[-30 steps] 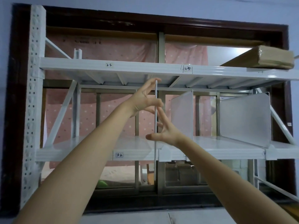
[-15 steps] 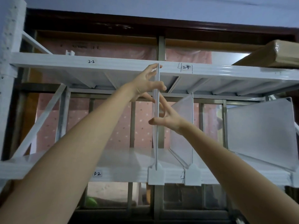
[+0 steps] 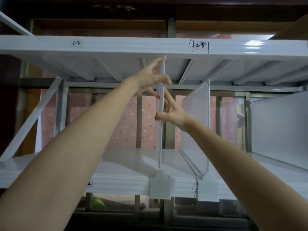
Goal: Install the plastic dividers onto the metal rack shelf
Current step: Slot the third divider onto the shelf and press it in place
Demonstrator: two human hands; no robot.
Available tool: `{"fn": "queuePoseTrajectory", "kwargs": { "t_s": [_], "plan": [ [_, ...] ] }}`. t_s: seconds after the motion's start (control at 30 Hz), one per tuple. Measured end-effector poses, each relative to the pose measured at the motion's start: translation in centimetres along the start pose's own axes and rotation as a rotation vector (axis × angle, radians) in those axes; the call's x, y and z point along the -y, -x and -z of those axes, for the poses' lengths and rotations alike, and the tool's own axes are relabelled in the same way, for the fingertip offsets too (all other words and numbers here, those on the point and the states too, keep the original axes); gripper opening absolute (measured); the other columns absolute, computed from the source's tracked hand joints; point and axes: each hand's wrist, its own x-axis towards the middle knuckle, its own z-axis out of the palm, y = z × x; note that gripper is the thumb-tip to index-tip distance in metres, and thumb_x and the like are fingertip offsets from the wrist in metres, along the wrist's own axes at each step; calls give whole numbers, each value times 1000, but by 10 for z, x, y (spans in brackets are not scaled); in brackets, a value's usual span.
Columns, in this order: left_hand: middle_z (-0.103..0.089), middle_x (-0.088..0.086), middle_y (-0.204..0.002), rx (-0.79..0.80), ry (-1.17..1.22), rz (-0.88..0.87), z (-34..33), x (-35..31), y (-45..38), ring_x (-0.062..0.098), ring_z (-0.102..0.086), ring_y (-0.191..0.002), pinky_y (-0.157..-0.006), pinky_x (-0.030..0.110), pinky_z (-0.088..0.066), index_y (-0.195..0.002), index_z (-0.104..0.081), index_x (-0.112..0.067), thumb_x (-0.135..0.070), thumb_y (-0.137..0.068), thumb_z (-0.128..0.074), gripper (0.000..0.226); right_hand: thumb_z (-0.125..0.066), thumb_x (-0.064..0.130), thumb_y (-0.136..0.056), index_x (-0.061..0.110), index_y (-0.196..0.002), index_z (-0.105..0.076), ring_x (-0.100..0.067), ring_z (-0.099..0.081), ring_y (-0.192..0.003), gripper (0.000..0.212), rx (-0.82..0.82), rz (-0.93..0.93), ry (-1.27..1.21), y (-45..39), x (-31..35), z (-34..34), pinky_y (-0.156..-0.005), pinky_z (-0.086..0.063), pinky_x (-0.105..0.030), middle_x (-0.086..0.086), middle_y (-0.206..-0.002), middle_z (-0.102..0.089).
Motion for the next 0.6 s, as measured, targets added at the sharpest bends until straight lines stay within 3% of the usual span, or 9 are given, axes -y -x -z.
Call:
{"fn": "queuePoseTrajectory", "kwargs": {
  "t_s": [0.13,0.27,0.4,0.6],
  "plan": [
    [-24,0,-151,10,50,18,-1,14,-5,28,-44,-124,-69,40,-60,-144,-30,-30,-8,-80,-68,77,-63,15,-70,37,-155,-1,-20,-10,-149,108,-25,5,-17,-4,-13,-2,-107,-41,-48,1,-163,-6],
    [-26,0,-150,44,94,36,-2,25,-8,22,-51,-114,-71,45,-59,-142,-31,-29,-4,-82,-65,73,-62,14,-71,37,-155,2,-21,-10,-149,108,-4,-4,13,-5,-21,-3,-92,-50,-30,2,-162,-6],
    [-30,0,-148,49,132,47,-2,32,-12,14,-55,-107,-73,49,-58,-141,-33,-27,-2,-83,-64,69,-62,16,-71,37,-155,3,-14,-32,-134,108,18,-27,35,-5,-24,-4,-76,-56,-28,3,-162,-6],
    [-32,0,-144,40,161,58,-1,36,-16,25,-49,-119,-67,44,-59,-142,-32,-26,-3,-84,-64,70,-65,19,-69,47,-152,1,-10,-52,-118,109,16,-80,65,-10,-27,-1,-84,-56,-36,-2,-162,-10]
  ]
}}
